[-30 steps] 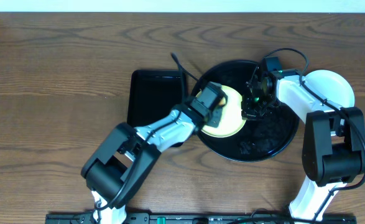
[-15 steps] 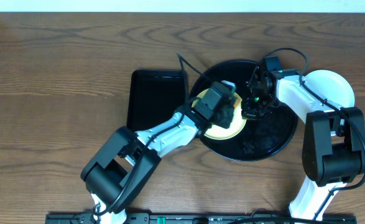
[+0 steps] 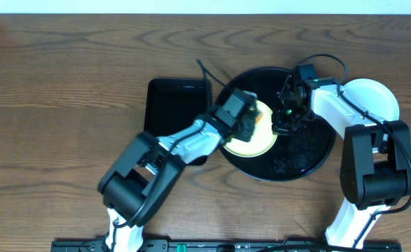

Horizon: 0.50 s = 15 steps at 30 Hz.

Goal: Clean dirty plates on tray and stack at the side
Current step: 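Wipe the red sauce on the yellow plate with the left-held sponge, then return the sponge to the small black tray with the left gripper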

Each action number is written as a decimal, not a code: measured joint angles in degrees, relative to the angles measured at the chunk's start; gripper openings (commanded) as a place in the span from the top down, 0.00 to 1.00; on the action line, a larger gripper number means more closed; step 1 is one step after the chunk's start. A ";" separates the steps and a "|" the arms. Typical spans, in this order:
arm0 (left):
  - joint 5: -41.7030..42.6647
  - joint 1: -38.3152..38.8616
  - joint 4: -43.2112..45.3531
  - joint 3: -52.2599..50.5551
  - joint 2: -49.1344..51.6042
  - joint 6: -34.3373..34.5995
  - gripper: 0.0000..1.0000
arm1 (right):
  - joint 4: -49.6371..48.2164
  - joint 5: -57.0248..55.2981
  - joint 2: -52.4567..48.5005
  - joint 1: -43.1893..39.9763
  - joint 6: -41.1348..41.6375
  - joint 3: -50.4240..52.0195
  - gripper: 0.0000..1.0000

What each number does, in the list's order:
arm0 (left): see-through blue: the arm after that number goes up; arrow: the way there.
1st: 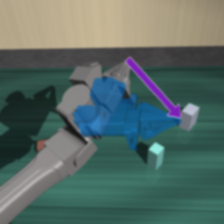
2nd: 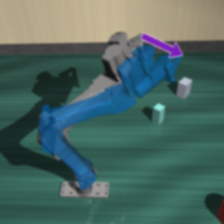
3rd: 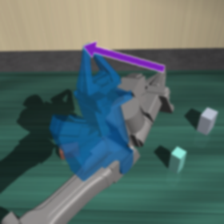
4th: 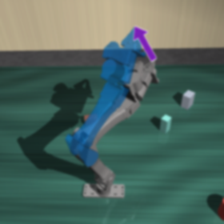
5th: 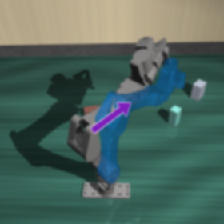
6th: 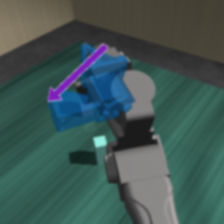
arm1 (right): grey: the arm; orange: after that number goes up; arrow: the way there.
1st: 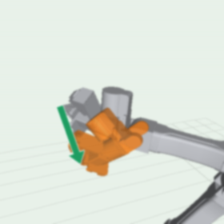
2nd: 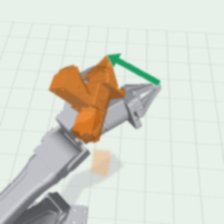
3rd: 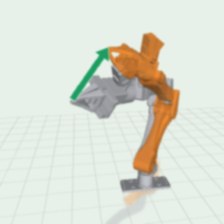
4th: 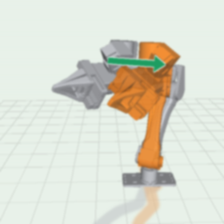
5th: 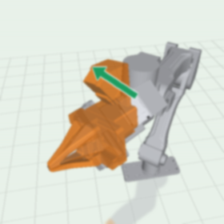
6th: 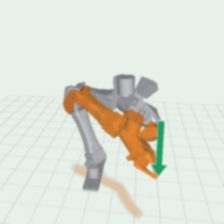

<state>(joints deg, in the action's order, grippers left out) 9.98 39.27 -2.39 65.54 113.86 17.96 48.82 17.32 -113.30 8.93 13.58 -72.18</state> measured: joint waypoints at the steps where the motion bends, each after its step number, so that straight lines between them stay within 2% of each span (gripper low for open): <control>1: -0.04 -0.87 -2.38 0.13 -0.59 0.00 0.93 | 0.00 -0.04 0.00 0.00 0.02 0.00 0.99; 7: -1.16 -5.07 -14.27 0.04 -4.90 0.00 0.93 | 0.13 -0.13 0.00 0.02 0.02 -0.02 0.99; 15: -1.60 -9.03 -17.33 -0.17 -15.32 0.00 0.93 | 0.11 -0.15 0.00 0.04 0.02 -0.02 0.99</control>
<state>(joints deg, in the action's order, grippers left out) 8.38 30.24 -19.73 65.36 98.54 17.96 48.93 17.17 -113.30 8.97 13.61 -72.20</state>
